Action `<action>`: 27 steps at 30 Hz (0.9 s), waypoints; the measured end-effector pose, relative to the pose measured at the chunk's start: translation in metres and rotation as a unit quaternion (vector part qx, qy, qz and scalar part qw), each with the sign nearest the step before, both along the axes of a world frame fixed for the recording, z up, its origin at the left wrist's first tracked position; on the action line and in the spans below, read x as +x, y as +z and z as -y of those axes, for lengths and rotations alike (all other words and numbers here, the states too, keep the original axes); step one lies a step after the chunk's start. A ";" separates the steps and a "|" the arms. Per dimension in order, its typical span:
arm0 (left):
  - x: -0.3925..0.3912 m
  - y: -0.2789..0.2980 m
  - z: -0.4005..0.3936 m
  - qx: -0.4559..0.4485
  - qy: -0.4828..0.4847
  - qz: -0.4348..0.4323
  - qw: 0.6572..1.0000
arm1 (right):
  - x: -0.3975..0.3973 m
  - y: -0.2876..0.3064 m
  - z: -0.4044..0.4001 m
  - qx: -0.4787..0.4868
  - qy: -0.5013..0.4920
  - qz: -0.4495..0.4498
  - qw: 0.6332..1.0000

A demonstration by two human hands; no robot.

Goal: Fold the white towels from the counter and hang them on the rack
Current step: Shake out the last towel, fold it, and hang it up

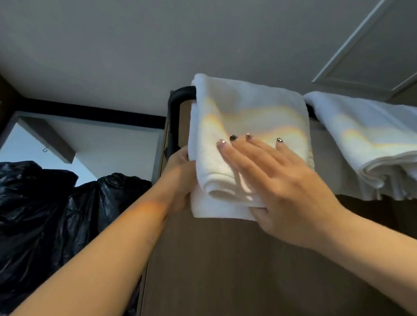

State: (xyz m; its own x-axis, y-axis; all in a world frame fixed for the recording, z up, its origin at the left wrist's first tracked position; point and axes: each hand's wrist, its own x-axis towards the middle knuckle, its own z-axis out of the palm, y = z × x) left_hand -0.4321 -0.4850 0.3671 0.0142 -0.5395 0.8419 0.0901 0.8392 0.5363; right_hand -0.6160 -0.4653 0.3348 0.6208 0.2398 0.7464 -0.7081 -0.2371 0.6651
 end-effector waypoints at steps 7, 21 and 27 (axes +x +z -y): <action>0.009 -0.011 -0.006 -0.004 0.036 0.056 0.998 | -0.004 0.038 -0.001 -0.001 0.006 -0.009 1.000; -0.004 0.007 -0.037 0.038 -0.028 0.062 0.997 | -0.031 0.005 0.000 0.416 0.330 0.027 0.847; 0.000 0.027 -0.039 0.006 0.134 -0.030 0.991 | -0.048 0.038 0.017 0.398 0.366 0.390 0.746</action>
State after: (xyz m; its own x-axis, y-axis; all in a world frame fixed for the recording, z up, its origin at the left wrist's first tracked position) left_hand -0.4322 -0.4457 0.3939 0.2079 -0.5195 0.8288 -0.1025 0.8311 0.5466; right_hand -0.6643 -0.4822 0.3732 -0.1556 -0.4092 0.8991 -0.2928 -0.8502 -0.4376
